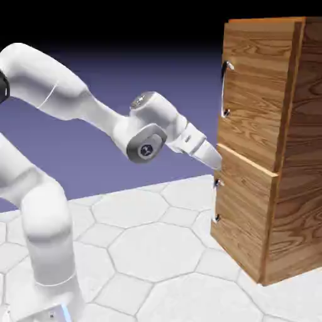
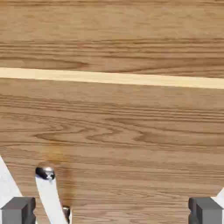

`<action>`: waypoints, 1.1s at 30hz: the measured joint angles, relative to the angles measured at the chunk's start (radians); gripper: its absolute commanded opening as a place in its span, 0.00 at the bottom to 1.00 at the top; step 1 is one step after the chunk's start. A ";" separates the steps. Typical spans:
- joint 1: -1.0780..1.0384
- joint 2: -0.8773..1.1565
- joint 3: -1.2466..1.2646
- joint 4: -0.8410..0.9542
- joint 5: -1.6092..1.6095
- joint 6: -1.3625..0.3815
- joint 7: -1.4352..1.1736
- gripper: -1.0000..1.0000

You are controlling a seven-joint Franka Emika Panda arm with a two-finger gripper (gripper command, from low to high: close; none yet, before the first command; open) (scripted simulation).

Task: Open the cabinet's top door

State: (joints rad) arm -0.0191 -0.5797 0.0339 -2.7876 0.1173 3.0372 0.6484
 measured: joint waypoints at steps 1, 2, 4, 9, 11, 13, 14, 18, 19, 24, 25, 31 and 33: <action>-0.012 -0.004 0.013 0.008 0.043 0.000 -0.034 0.50; -0.023 -0.007 0.025 0.017 0.087 0.000 -0.069 0.50; -0.046 -0.014 0.050 0.033 0.174 0.000 -0.137 0.50; -0.104 -0.032 0.113 0.075 0.391 0.001 -0.309 0.50; -0.127 -0.039 0.138 0.091 0.478 0.001 -0.378 0.50; -0.150 -0.047 0.163 0.108 0.565 0.001 -0.446 0.50; -0.161 -0.050 0.176 0.116 0.609 0.001 -0.481 0.50; -0.207 -0.064 0.226 0.149 0.783 0.001 -0.618 0.50; -0.219 -0.068 0.239 0.158 0.826 0.001 -0.653 0.50; -0.277 -0.086 0.301 0.199 1.044 0.002 -0.824 0.50; -0.288 -0.089 0.314 0.207 1.087 0.002 -0.859 0.50; -0.357 -0.111 0.389 0.257 1.348 0.002 -1.065 0.50; -0.380 -0.118 0.414 0.274 1.435 0.003 -1.133 0.50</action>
State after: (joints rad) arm -0.3993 -0.6977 0.4483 -2.5139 1.5527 3.0398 -0.4850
